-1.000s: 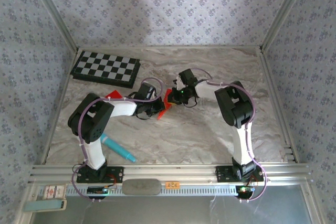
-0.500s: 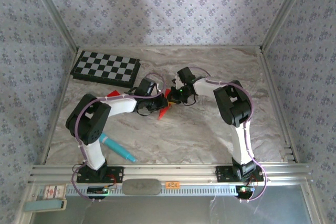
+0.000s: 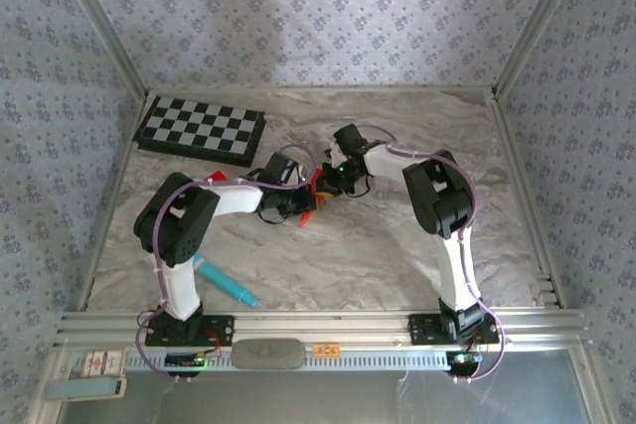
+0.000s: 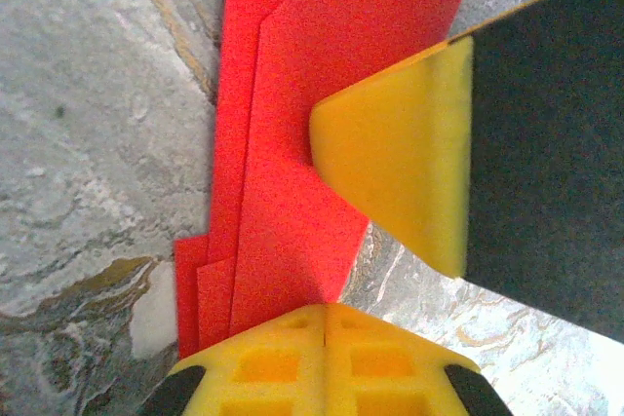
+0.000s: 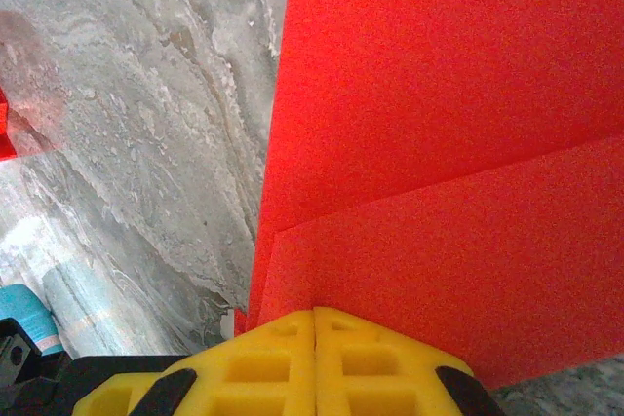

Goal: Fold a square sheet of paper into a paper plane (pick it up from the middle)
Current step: Fold the wing for the fifth time at the center of the table.

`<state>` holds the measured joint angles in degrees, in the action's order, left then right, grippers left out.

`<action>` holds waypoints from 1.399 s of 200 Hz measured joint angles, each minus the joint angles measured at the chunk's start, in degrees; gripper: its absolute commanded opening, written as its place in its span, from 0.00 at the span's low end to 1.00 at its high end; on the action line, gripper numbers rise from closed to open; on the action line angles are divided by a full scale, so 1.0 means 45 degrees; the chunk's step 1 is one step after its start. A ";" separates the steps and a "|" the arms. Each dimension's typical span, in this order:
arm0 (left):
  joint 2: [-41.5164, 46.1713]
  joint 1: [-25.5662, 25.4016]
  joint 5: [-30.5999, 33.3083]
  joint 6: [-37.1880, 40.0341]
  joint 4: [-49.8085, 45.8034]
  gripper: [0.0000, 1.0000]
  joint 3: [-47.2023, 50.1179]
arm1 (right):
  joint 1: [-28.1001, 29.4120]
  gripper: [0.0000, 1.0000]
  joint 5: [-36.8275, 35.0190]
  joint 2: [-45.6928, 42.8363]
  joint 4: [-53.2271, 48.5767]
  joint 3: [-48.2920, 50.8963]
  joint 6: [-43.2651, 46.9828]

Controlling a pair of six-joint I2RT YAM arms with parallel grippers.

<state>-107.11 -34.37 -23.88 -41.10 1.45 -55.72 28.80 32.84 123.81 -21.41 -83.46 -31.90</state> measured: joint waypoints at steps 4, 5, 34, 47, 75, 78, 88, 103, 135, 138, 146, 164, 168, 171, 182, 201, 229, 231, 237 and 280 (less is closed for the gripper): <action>0.0000 0.0015 -0.0039 0.0097 0.0000 0.00 0.0010 | 0.0000 0.07 -0.0005 0.0019 -0.0063 -0.0049 0.0005; 0.0000 0.0019 -0.0049 0.0151 0.0000 0.00 0.0015 | 0.0000 0.07 -0.0005 0.0029 -0.0087 -0.0068 0.0005; 0.0044 0.0058 -0.0228 0.1137 -0.0078 0.00 0.0068 | 0.0000 0.06 -0.0015 0.0136 -0.0437 -0.0306 0.0005; 0.0155 0.0058 -0.0282 0.1545 -0.0102 0.00 0.0204 | -0.0005 0.06 -0.0010 0.0160 -0.0529 -0.0379 0.0005; 0.0515 0.0058 -0.0529 0.2108 -0.0301 0.00 0.0656 | -0.0005 0.06 -0.0019 0.0185 -0.0607 -0.0437 0.0005; 0.0544 0.0058 -0.0559 0.2142 -0.0325 0.00 0.0704 | -0.0005 0.06 -0.0019 0.0185 -0.0612 -0.0442 0.0005; 0.0651 0.0058 -0.0622 0.2273 -0.0325 0.00 0.0869 | -0.0005 0.06 -0.0019 0.0189 -0.0622 -0.0442 0.0005; 0.0801 0.0058 -0.0709 0.2424 -0.0330 0.00 0.1078 | -0.0005 0.06 -0.0019 0.0189 -0.0622 -0.0442 0.0005; 0.1209 0.0058 -0.0801 0.2701 -0.0476 0.00 0.1540 | -0.0005 0.06 -0.0034 0.0194 -0.0675 -0.0481 0.0005; 0.1234 0.0058 -0.0797 0.2715 -0.0500 0.00 0.1579 | 0.0000 0.06 -0.0039 0.0194 -0.0680 -0.0491 0.0005; 0.1331 0.0058 -0.0801 0.2764 -0.0534 0.00 0.1671 | 0.0000 0.06 -0.0053 0.0199 -0.0685 -0.0491 0.0005; 0.1559 0.0058 -0.0806 0.2803 -0.0646 0.00 0.1923 | 0.0000 0.06 -0.0053 0.0199 -0.0695 -0.0500 0.0010; 0.1627 0.0058 -0.0831 0.2803 -0.0675 0.00 0.1991 | 0.0005 0.06 -0.0053 0.0199 -0.0695 -0.0500 0.0010; 0.1661 0.0058 -0.0845 0.2803 -0.0704 0.00 0.2035 | 0.0000 0.06 -0.0053 0.0199 -0.0699 -0.0500 0.0019; 0.1836 0.0058 -0.0894 0.2798 -0.0792 0.00 0.2200 | 0.0000 0.06 -0.0049 0.0199 -0.0709 -0.0510 0.0063; 0.2293 0.0058 -0.0947 0.2773 -0.1316 0.01 0.2497 | 0.0000 0.03 0.0015 0.0180 -0.0714 -0.0515 0.0262; 0.3230 0.0146 -0.0986 0.2540 -0.2341 0.11 0.2681 | 0.0024 0.10 -0.0068 0.0049 -0.0835 -0.0515 0.0738; 0.3347 0.0155 -0.0976 0.2516 -0.2404 0.12 0.2681 | 0.0029 0.12 -0.0083 0.0029 -0.0879 -0.0515 0.0763; 0.3677 0.0223 -0.0962 0.2433 -0.2487 0.16 0.2681 | 0.0029 0.15 -0.0151 -0.0044 -0.1010 -0.0515 0.0903; 0.6659 0.1273 0.0350 0.1889 -0.3167 0.47 0.2681 | 0.0112 0.39 -0.0869 -0.1598 -0.1583 -0.0515 0.1287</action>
<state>-77.14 -28.64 -22.31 -32.60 -12.80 -43.66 29.30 28.93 116.62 -28.53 -85.78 -26.11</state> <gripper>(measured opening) 0.361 0.323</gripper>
